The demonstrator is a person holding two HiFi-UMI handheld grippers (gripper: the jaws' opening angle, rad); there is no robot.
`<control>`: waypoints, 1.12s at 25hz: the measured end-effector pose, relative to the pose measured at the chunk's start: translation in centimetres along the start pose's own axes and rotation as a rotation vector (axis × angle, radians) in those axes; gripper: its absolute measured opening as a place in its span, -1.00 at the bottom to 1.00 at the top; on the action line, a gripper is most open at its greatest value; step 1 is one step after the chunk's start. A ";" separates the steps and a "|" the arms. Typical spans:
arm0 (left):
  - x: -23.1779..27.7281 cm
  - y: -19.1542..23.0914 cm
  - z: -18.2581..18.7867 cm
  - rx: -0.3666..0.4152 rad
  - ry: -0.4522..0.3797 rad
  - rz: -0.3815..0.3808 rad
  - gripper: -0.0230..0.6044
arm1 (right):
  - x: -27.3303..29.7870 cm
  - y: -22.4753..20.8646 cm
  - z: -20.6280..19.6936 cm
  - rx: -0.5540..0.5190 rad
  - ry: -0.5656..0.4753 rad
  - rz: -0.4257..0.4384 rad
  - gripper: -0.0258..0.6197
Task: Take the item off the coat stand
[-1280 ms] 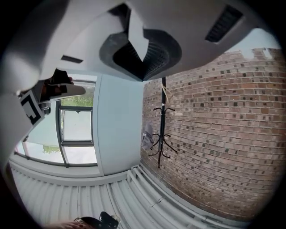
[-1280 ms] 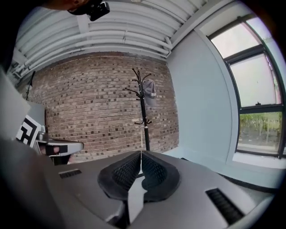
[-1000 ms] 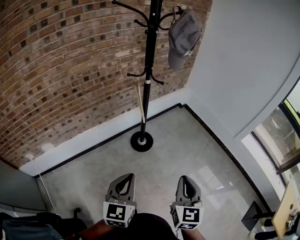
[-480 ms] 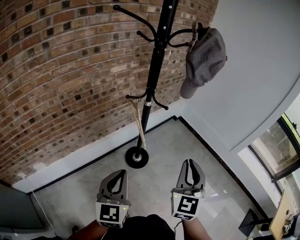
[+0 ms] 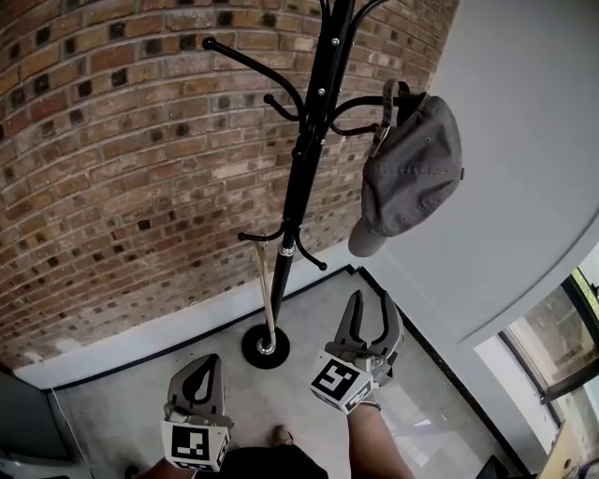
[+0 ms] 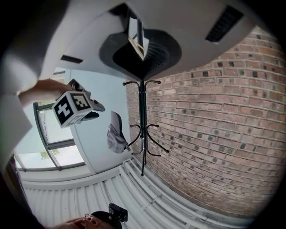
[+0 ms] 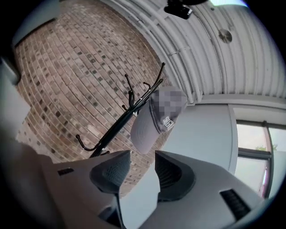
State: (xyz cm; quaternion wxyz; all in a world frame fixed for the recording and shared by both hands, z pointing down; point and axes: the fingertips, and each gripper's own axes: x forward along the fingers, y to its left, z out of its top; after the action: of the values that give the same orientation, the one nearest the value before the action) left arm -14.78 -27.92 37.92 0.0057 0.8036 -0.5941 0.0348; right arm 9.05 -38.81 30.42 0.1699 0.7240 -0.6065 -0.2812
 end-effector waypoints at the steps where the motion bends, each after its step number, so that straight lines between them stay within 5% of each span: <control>1: 0.6 0.0 0.2 0.002 0.000 0.013 -0.84 | 1.4 0.1 -0.3 -0.028 -0.004 -0.015 -0.44; 11: 4.7 0.9 -0.5 -0.004 0.027 0.124 -0.84 | 10.3 -0.1 -1.9 -0.047 -0.058 -0.140 -0.43; 24: 5.5 0.2 -0.9 -0.011 0.014 0.119 -0.84 | 7.5 -3.8 1.6 0.056 -0.310 -0.244 -0.44; 28: 5.1 0.2 -1.3 -0.020 0.012 0.096 -0.84 | 6.1 -5.0 0.2 0.319 -0.272 -0.252 -0.77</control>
State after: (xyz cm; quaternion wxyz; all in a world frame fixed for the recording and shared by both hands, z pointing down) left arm -13.54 -32.81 39.55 0.0157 0.7740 -0.6320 0.0340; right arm 13.45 -43.69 26.10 -0.0662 0.7670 -0.5656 -0.2958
